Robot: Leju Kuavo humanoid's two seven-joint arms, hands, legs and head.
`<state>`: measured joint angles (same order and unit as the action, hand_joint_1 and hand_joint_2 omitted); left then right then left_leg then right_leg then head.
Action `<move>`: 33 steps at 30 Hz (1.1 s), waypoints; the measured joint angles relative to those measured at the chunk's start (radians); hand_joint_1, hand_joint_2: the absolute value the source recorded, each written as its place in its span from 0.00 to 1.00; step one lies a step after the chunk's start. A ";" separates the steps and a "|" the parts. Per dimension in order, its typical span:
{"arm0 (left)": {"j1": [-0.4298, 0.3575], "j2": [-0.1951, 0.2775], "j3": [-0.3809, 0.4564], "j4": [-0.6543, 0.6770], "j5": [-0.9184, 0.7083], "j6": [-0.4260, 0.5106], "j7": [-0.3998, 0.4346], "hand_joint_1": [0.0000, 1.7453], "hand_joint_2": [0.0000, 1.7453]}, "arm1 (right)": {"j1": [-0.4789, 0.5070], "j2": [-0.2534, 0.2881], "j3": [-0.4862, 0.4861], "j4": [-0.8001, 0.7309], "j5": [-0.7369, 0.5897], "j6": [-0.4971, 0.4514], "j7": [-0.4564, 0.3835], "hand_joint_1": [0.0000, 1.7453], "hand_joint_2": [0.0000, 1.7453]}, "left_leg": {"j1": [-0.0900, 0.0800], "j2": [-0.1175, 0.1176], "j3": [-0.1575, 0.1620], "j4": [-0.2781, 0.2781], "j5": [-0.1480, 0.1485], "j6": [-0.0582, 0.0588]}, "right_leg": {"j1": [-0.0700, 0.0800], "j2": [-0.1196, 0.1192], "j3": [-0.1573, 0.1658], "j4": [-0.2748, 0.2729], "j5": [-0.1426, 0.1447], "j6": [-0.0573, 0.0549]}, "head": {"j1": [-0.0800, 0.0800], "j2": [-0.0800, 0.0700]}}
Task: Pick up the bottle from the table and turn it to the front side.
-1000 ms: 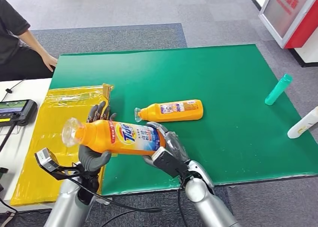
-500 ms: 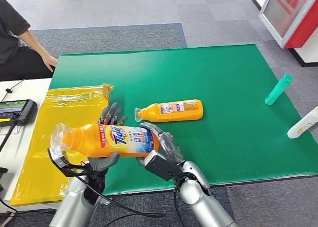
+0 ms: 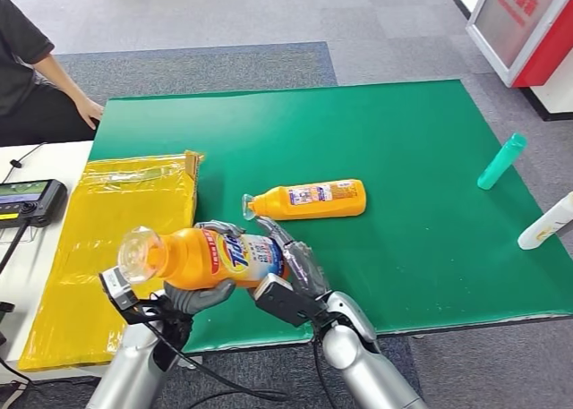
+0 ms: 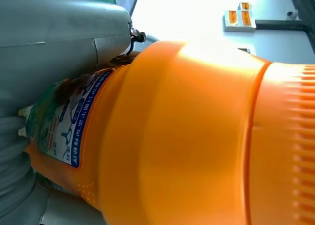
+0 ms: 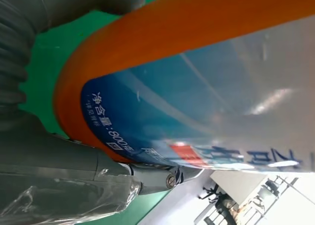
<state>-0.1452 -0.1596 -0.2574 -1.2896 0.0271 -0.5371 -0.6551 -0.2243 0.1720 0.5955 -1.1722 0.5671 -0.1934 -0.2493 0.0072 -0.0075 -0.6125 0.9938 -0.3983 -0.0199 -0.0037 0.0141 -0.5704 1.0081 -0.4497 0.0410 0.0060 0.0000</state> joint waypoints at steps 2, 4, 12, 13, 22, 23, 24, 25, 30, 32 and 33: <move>0.010 0.001 -0.003 -0.031 -0.028 0.052 0.007 1.00 1.00 | 0.005 0.000 -0.003 0.001 0.003 -0.009 0.003 0.00 1.00 | 0.000 0.000 0.000 0.000 0.000 0.000 | 0.000 0.000 0.000 0.000 0.000 0.000 | 0.000 0.000; 0.016 0.003 -0.004 -0.060 -0.062 0.104 0.014 1.00 1.00 | 0.011 0.000 -0.007 0.000 0.005 -0.015 0.007 0.00 1.00 | 0.000 0.000 0.000 0.000 0.000 0.000 | 0.000 0.000 0.000 0.000 0.000 0.000 | 0.000 0.000; 0.029 0.073 -0.001 -0.212 -0.289 0.341 0.100 1.00 1.00 | 0.093 -0.022 -0.083 -0.057 0.015 -0.051 0.029 0.00 1.00 | 0.000 0.000 0.000 0.000 0.000 0.000 | 0.000 0.000 0.000 0.000 0.000 0.000 | 0.000 0.000; 0.029 0.085 0.000 -0.230 -0.301 0.350 0.110 1.00 1.00 | 0.105 -0.026 -0.096 -0.068 0.017 -0.051 0.029 0.00 1.00 | 0.000 0.000 0.000 0.000 0.000 0.000 | 0.000 0.000 0.000 0.000 0.000 0.000 | 0.000 0.000; 0.013 0.231 0.024 -0.319 -0.489 0.388 0.279 1.00 1.00 | 0.209 -0.048 -0.205 -0.149 0.038 -0.051 0.029 0.00 1.00 | 0.000 0.000 0.000 -0.001 0.000 -0.001 | 0.000 0.000 -0.001 0.000 0.000 -0.001 | 0.000 0.000; 0.009 0.251 0.026 -0.319 -0.502 0.381 0.305 1.00 1.00 | 0.218 -0.050 -0.216 -0.155 0.039 -0.051 0.029 0.00 1.00 | 0.000 0.000 0.000 -0.001 0.000 -0.001 | 0.000 0.000 -0.001 0.000 -0.001 -0.001 | 0.000 0.000; 0.006 0.273 0.028 -0.318 -0.515 0.374 0.334 1.00 1.00 | 0.227 -0.052 -0.228 -0.161 0.040 -0.052 0.029 0.00 1.00 | 0.001 0.000 0.000 -0.001 0.000 -0.001 | 0.000 0.000 -0.001 0.000 -0.001 -0.001 | 0.000 0.000; 0.004 0.295 0.031 -0.318 -0.531 0.371 0.361 1.00 1.00 | 0.236 -0.054 -0.240 -0.167 0.040 -0.053 0.029 0.00 1.00 | 0.001 0.000 0.000 -0.001 0.001 -0.001 | 0.000 0.000 -0.001 0.000 -0.001 -0.001 | 0.000 0.000; -0.007 0.384 0.048 -0.303 -0.597 0.370 0.461 1.00 1.00 | 0.279 -0.059 -0.298 -0.199 0.029 -0.058 0.027 0.00 1.00 | 0.001 0.000 0.000 -0.001 0.000 -0.001 | 0.000 0.000 -0.001 0.000 -0.001 -0.001 | 0.000 0.000; -0.011 0.407 0.050 -0.296 -0.604 0.368 0.470 1.00 1.00 | 0.289 -0.060 -0.312 -0.207 0.027 -0.058 0.026 0.00 1.00 | 0.001 0.000 0.000 -0.001 0.000 -0.001 | 0.000 0.000 -0.001 0.000 -0.001 -0.001 | 0.000 0.000; -0.013 0.416 0.050 -0.293 -0.610 0.368 0.476 1.00 1.00 | 0.293 -0.060 -0.317 -0.210 0.027 -0.058 0.025 0.00 1.00 | 0.001 0.000 0.000 -0.001 0.000 -0.001 | 0.000 0.000 -0.001 0.000 -0.001 -0.001 | 0.000 0.000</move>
<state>-0.1584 0.2563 -0.2069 -1.5830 -0.5826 -0.1691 -0.1795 0.0686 0.1122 0.2785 -1.3827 0.5942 -0.2512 -0.2240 0.0078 -0.0073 -0.6125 0.9930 -0.3979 -0.0209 -0.0033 0.0142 -0.5718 1.0081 -0.4506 0.0397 0.0061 0.0000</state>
